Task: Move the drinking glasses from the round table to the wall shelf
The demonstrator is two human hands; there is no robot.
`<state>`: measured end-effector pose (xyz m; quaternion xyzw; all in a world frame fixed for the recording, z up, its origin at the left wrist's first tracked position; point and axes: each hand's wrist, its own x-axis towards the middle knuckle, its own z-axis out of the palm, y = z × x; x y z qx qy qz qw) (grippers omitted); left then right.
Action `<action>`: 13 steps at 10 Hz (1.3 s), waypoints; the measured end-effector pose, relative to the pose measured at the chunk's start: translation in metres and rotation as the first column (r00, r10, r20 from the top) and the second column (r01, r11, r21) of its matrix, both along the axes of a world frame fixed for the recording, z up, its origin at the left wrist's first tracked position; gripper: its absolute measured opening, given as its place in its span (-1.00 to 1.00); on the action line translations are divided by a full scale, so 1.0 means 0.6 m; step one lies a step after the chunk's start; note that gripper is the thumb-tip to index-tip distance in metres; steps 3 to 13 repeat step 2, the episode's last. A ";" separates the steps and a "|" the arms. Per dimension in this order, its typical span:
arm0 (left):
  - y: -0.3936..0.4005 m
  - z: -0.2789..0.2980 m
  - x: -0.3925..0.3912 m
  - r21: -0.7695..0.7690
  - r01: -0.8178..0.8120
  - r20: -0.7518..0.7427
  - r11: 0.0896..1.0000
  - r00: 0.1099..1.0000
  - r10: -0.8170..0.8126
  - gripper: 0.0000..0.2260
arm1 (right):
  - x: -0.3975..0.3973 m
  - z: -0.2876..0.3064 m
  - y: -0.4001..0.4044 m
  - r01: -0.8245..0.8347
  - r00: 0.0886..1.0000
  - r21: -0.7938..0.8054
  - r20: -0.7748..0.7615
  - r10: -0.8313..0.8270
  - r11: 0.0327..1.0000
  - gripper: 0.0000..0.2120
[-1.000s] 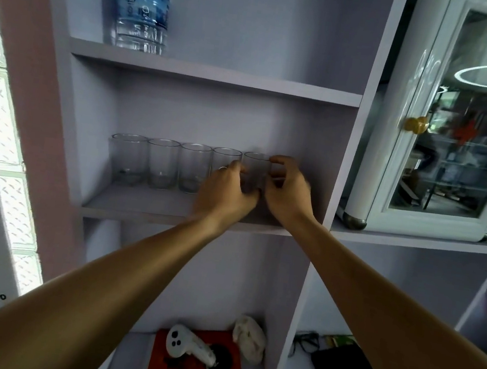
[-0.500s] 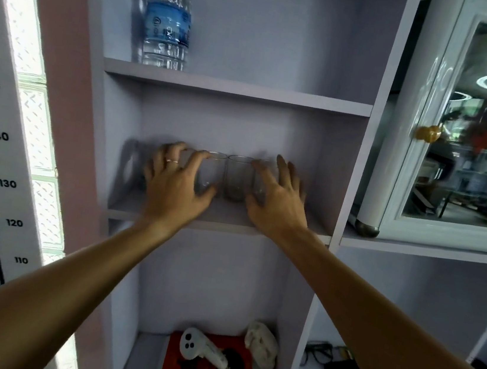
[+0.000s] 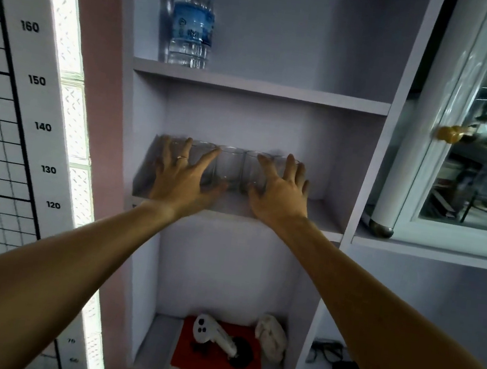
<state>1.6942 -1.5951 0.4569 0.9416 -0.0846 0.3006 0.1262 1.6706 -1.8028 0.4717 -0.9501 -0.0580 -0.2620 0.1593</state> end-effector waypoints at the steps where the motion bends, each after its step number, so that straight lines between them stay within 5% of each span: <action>1: 0.007 0.004 -0.018 -0.002 0.013 0.006 1.000 1.000 -0.013 -0.30 | -0.016 0.003 -0.002 -0.021 1.000 0.063 0.001 0.021 0.998 -0.34; 13: 0.018 0.000 -0.034 -0.025 0.061 0.069 0.998 0.996 -0.059 -0.39 | -0.031 -0.006 -0.006 -0.072 0.996 0.117 0.060 0.065 0.991 -0.38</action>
